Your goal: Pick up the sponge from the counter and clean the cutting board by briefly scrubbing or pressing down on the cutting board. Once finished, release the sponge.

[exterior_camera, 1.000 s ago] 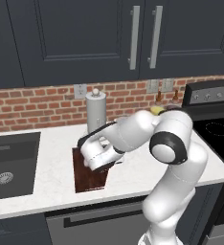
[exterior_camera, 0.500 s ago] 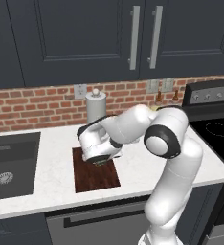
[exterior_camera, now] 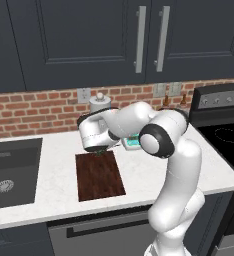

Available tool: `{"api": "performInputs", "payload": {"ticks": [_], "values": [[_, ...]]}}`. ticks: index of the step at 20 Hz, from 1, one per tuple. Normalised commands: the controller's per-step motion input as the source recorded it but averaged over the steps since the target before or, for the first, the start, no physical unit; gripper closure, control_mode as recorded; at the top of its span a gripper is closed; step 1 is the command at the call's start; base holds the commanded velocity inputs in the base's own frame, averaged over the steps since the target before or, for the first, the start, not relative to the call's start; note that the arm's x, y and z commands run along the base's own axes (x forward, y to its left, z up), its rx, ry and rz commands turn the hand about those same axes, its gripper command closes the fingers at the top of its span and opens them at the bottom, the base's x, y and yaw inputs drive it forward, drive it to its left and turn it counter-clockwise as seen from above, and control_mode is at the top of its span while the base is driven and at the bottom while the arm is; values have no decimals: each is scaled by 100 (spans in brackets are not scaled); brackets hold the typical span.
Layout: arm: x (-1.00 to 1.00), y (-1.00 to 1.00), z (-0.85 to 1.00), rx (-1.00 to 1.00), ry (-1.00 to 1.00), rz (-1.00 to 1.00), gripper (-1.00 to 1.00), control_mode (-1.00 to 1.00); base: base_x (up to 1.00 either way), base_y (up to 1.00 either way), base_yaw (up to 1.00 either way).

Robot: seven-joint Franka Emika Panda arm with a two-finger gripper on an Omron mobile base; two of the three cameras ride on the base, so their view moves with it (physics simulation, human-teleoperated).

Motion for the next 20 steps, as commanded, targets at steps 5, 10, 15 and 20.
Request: {"api": "performInputs", "payload": {"ticks": [5, 10, 15, 20], "values": [[-25, -13, -67, 0, -12, -1, 100, -100, 0, 0, 0], [-71, -5, -59, 0, 13, 0, 100, -100, 0, 0, 0], [-65, 0, -33, 0, 30, 0, 100, -100, 0, 0, 0], [-40, 0, -77, 0, 23, 0, 100, -100, 0, 0, 0]]}}
